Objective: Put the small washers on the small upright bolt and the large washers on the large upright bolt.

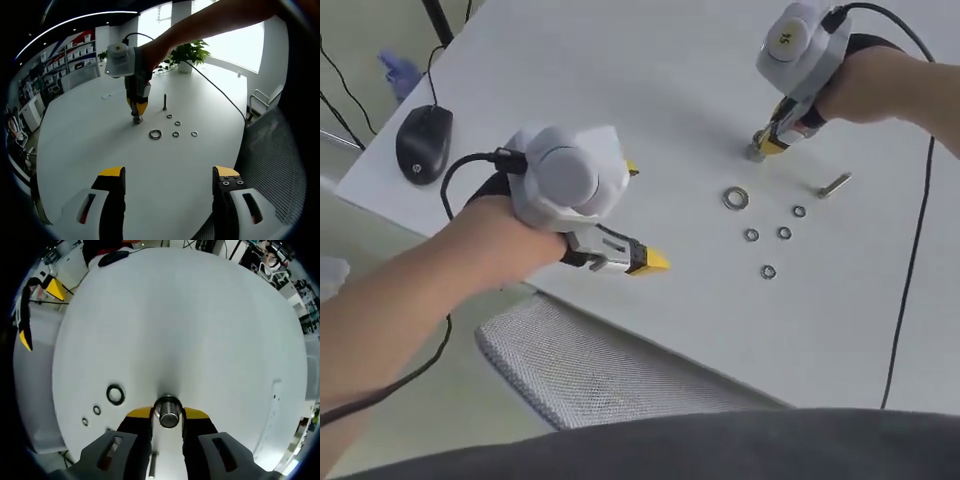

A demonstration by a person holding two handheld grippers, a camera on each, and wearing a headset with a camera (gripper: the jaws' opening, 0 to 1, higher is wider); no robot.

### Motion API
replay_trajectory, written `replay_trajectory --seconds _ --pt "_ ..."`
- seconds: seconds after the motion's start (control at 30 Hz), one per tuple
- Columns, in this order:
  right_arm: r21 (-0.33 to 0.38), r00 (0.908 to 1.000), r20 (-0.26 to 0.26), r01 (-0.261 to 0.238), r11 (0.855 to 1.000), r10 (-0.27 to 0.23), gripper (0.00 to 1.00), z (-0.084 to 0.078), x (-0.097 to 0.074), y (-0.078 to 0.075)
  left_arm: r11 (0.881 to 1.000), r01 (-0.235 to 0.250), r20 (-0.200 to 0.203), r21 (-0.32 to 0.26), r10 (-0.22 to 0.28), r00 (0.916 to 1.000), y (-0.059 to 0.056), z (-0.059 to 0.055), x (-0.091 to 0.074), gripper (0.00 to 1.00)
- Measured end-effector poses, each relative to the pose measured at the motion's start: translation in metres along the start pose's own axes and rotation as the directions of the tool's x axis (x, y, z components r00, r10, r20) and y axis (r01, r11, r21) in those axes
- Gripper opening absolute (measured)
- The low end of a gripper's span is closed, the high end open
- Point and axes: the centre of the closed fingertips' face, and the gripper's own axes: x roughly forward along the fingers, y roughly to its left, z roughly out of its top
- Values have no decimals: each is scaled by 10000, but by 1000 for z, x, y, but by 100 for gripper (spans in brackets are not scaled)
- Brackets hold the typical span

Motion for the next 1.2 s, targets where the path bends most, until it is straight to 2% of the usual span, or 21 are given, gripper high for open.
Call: replay_trajectory --seconds 0.23,0.33,0.67,0.9,1.0,1.07,1.13,1.2 --pt "80 10000 -65 34 10000 -33 22 -4 11 0 9999 -89 -68 -84 89 9999 0 -2 -1 69" --pt "247 10000 26 53 9997 -54 22 -4 14 -5 9999 -111 -86 -116 110 9999 -1 -3 -1 69" --pt "201 10000 3 -45 9998 45 23 -3 13 -5 10000 -14 -130 -60 13 9999 -7 0 2 68" --pt "349 9996 156 -245 9991 240 24 -1 15 -8 10000 -22 -203 -5 22 9998 -8 -3 -1 67" --pt "465 9988 354 -344 9983 328 32 2 17 -9 10000 -24 -215 -12 24 9998 -8 -3 -3 67" --pt "552 9984 377 -442 9975 422 34 1 18 -8 10000 -63 -194 -18 63 9998 -7 -3 -3 68" --pt "401 9988 406 -302 9987 286 37 1 17 -13 9999 -85 -42 -54 85 10000 -6 1 -3 69" --pt "448 9981 576 -229 9987 203 44 0 15 -18 9999 -90 51 -76 91 9999 -6 3 -2 70"
